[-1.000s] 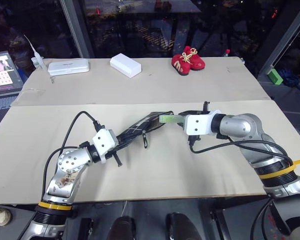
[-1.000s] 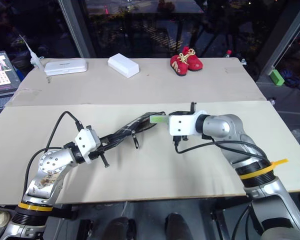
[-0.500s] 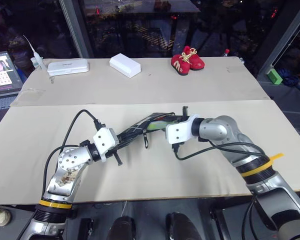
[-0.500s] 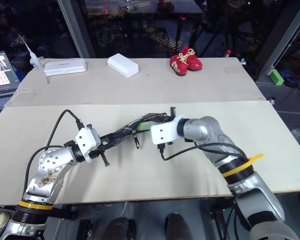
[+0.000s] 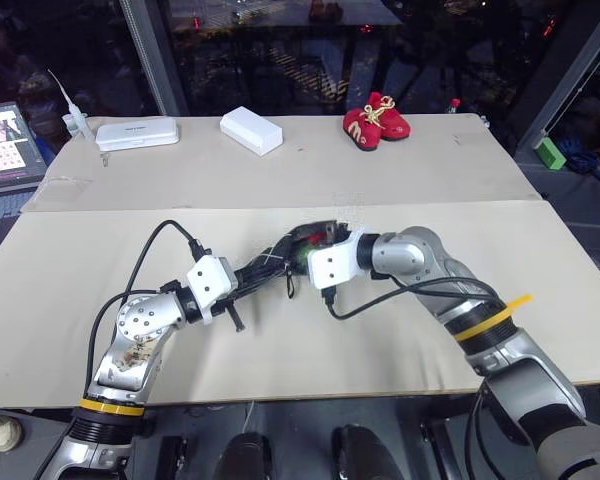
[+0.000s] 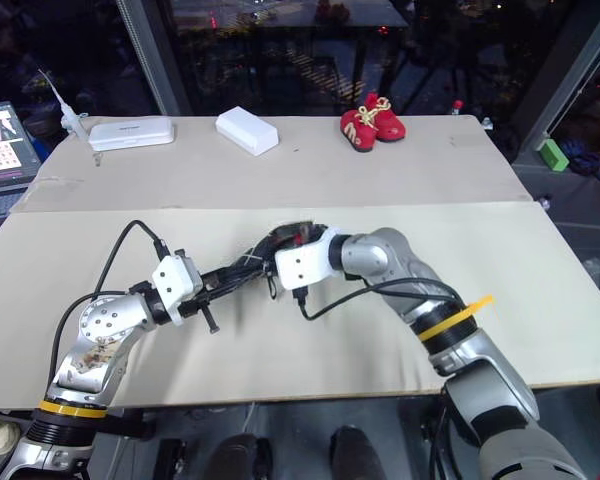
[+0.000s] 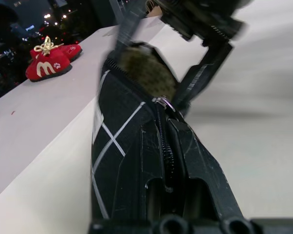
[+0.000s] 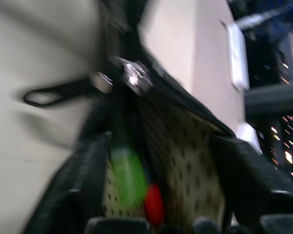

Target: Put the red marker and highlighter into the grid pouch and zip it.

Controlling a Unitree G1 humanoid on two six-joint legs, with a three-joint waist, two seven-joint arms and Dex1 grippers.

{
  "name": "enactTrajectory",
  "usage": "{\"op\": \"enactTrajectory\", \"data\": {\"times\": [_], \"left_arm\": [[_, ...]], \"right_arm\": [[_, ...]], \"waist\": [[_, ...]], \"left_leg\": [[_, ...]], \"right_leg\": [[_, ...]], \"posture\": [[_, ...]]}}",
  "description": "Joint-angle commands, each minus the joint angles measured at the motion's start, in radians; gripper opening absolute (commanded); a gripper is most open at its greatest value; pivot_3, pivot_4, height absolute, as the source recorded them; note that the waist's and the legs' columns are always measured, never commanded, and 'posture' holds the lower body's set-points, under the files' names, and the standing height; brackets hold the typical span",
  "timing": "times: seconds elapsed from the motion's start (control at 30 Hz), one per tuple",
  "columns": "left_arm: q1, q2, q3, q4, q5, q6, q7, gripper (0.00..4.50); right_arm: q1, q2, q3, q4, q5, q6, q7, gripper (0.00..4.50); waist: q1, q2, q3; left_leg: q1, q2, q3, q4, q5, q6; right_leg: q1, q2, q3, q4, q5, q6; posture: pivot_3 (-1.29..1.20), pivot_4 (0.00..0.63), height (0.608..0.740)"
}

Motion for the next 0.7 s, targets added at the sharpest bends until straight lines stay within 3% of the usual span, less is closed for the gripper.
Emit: {"op": "enactTrajectory", "data": {"times": [0.03,0.1,0.27,0.4,0.5,0.7], "left_arm": [[-0.018,-0.004,0.002,-0.020,-0.010,-0.016,0.004,0.00],[-0.017,-0.006,0.001,-0.020,-0.010,-0.017,0.004,0.00],[-0.006,-0.003,0.003,-0.024,-0.014,-0.018,0.003,0.00],[-0.004,-0.003,0.005,-0.020,-0.016,-0.019,0.001,0.00],[-0.006,-0.004,0.000,-0.015,-0.016,-0.022,-0.003,0.00],[-0.017,-0.014,-0.012,-0.014,-0.013,-0.021,-0.003,0.00]], "right_arm": [[-0.022,-0.052,-0.087,-0.003,0.053,-0.017,0.002,3.83],[-0.001,-0.085,-0.138,-0.034,0.136,0.017,0.056,3.83],[0.197,-0.168,-0.330,-0.339,0.636,0.523,0.325,3.83],[0.326,-0.165,-0.408,-0.518,0.918,0.891,0.319,3.83],[0.357,-0.101,-0.392,-0.561,0.956,1.029,0.199,3.83],[0.354,0.050,-0.242,-0.524,0.845,1.105,-0.003,3.83]], "waist": [[0.003,0.000,0.000],[0.003,0.000,0.000],[0.009,0.000,0.000],[0.001,0.000,0.000],[-0.007,0.000,0.000],[-0.002,0.000,0.000]], "left_leg": [[0.000,0.000,0.000,0.000,0.000,0.000],[-0.001,0.000,0.000,0.000,0.000,0.000],[-0.001,0.002,-0.002,0.000,0.000,0.001],[0.000,0.002,-0.002,0.000,-0.001,0.001],[0.003,0.002,-0.002,0.000,-0.001,0.001],[0.001,0.001,-0.002,0.000,0.000,0.001]], "right_leg": [[0.000,0.000,0.000,0.000,0.000,0.000],[0.000,0.000,0.000,-0.001,0.000,0.000],[0.001,0.000,-0.001,-0.001,0.000,0.000],[0.002,-0.001,0.001,0.000,0.000,0.000],[0.003,0.000,0.002,0.001,0.000,0.000],[0.000,0.001,0.003,0.002,0.000,-0.001]], "posture": [[0.00,0.150,0.740],[0.00,0.150,0.740],[0.00,0.150,0.740],[0.00,0.150,0.740],[0.00,0.150,0.740],[0.00,0.150,0.740]]}}
